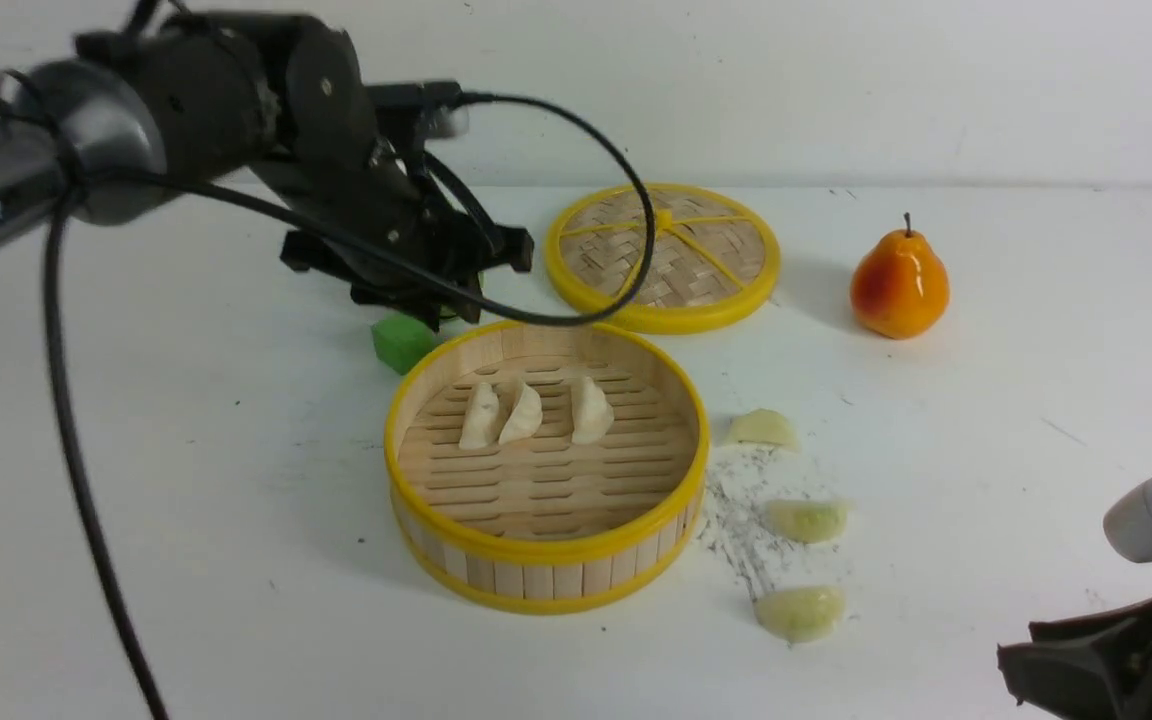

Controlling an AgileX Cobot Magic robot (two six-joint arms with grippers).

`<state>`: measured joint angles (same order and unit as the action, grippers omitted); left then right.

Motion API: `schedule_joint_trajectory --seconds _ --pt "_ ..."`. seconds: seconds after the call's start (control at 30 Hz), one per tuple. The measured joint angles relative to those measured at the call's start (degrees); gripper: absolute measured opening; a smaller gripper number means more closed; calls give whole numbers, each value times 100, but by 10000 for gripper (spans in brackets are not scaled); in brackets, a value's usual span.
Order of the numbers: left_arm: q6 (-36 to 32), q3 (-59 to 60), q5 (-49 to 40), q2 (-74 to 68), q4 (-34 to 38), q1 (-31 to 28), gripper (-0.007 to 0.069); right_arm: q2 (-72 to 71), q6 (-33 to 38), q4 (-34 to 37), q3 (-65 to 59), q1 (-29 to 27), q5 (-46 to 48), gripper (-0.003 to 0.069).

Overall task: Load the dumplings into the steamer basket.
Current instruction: Use the right arm to grab a dumpling

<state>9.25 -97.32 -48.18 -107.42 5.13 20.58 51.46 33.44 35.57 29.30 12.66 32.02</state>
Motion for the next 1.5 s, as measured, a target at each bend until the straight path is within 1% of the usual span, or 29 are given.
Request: schedule_joint_trajectory --seconds 0.03,0.1,0.13,0.17,0.2,0.3,0.43,0.6,0.63,0.77,0.87,0.9,0.97,1.13,1.27,1.4,1.5 --pt "-25 0 -185 325 -57 0 162 0 0 0 0 0 0 209" --pt "-73 0 -491 821 -169 0 102 0 0 0 0 0 0 210" --pt "-73 0 -524 821 -183 0 102 0 0 0 0 0 0 210" --pt "-104 9 -739 1230 -249 0 59 0 0 0 0 0 0 212" --pt "-115 28 -874 1490 -281 0 36 0 0 0 0 0 0 213" --pt "-122 175 -1154 2219 -325 0 -13 0 0 0 0 0 48 216" --pt "-140 736 -1300 3161 -332 0 -14 129 0 0 0 0 208 220" --pt "-139 1748 -1354 4349 -407 0 -14 437 0 15 6 0 343 225" --pt "-139 2129 -1355 4725 -465 0 -14 569 0 20 27 0 412 230" --pt "-139 3247 -1317 5767 -587 0 -14 1024 0 -4 338 0 758 241" --pt "-139 3917 -1196 6393 -614 0 -14 1414 0 -48 743 0 1115 242" --pt "-139 3961 -1186 6492 -613 0 -14 1414 0 -54 777 0 1115 242" --pt "-145 4573 -998 7140 -688 0 -14 1760 0 -78 1261 0 1453 242" --pt "-145 5519 -518 8171 -746 0 -14 2372 -5 -230 2263 0 1792 242" --pt "-145 6202 -193 8626 -746 0 -14 2861 -5 -623 3020 0 1998 242" --pt "-133 6779 104 8877 -736 0 -14 3440 -1 -1200 3740 0 2188 244" --pt "-121 7057 442 9130 -729 0 -14 3907 -1 -1468 4313 0 2295 262"
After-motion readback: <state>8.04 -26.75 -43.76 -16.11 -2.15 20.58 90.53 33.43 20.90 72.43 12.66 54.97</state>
